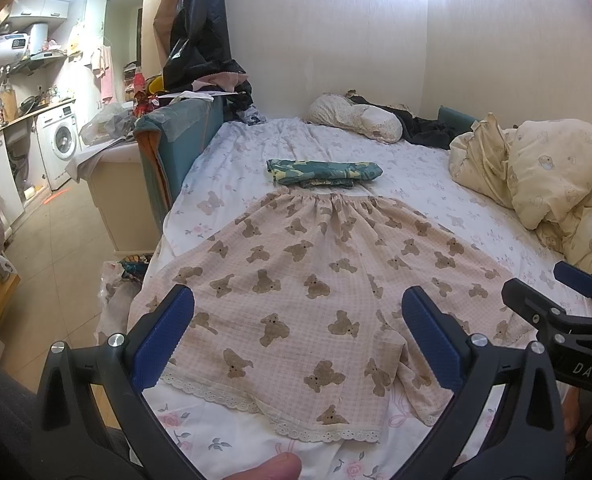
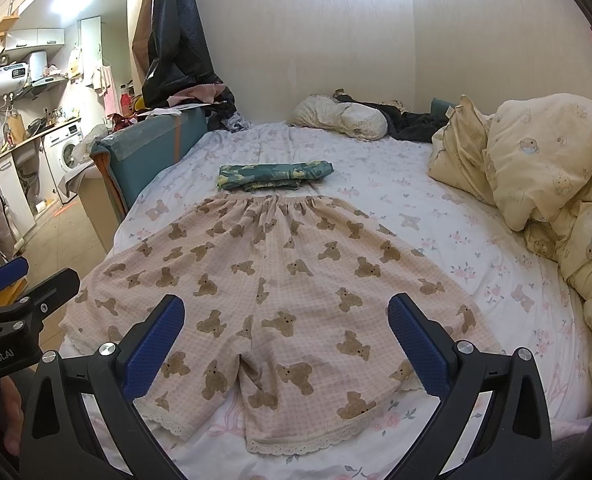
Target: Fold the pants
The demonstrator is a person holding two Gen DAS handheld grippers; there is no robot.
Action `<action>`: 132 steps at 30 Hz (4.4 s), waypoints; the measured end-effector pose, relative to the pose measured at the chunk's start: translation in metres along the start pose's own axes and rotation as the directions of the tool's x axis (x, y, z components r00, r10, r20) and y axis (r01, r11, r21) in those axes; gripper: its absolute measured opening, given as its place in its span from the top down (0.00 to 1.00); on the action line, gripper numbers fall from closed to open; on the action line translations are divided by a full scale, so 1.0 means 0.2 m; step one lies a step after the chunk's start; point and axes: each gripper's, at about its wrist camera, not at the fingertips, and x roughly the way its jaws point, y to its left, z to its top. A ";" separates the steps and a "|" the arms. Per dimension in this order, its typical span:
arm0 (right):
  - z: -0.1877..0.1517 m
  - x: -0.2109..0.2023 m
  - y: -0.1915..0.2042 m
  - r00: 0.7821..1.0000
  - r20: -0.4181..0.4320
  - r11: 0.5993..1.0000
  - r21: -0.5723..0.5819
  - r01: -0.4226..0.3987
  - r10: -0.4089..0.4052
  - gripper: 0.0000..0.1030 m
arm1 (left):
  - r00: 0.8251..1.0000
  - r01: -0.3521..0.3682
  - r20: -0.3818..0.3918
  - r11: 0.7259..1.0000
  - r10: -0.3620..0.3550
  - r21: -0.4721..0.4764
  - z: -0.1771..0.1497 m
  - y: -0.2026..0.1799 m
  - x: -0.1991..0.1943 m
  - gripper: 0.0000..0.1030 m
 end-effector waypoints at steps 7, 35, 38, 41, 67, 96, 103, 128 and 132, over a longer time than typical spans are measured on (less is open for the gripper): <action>0.01 0.00 -0.05 0.999 -0.027 0.999 0.017 0.028 -0.027 0.00 | 0.999 -0.033 -0.017 0.999 0.033 0.008 0.01 0.01 0.03 0.01; -0.04 0.71 -1.19 0.834 -0.548 0.893 0.343 0.291 -0.061 1.00 | 0.973 -0.032 -0.229 0.986 -0.006 -0.163 0.02 0.11 0.23 0.01; 0.14 0.54 -0.96 0.919 -0.392 0.942 0.323 0.093 0.044 1.00 | 0.973 -0.029 -0.232 0.984 -0.012 -0.175 0.02 0.13 0.22 0.01; 0.19 0.38 -0.67 0.918 -0.322 0.944 0.303 -0.134 0.233 1.00 | 0.968 -0.038 -0.249 0.983 -0.008 -0.179 0.03 0.16 0.23 0.01; -0.37 0.62 -0.29 0.593 -0.630 0.859 0.445 -0.254 0.501 1.00 | 0.760 0.349 -0.615 0.930 -0.208 0.117 0.62 -0.88 1.79 0.20; -0.02 0.45 -0.02 0.597 -0.452 0.749 0.395 -0.532 0.663 1.00 | 0.821 0.314 -0.557 0.915 -0.127 0.254 0.89 -0.41 1.82 1.00; 0.26 0.50 0.36 0.494 -0.380 0.619 0.384 -0.685 0.782 1.00 | 0.857 0.212 -0.515 0.920 -0.014 0.328 1.06 -0.08 1.86 1.00; 0.22 0.89 0.88 0.433 -0.520 0.654 0.384 -0.652 0.736 1.00 | 0.853 0.054 -0.520 0.988 0.029 0.144 0.83 0.65 2.02 0.38; 0.23 0.85 0.94 0.452 -0.540 0.673 0.334 -0.660 0.710 1.00 | 0.870 0.097 -0.490 0.994 -0.058 0.054 0.84 0.87 1.69 0.34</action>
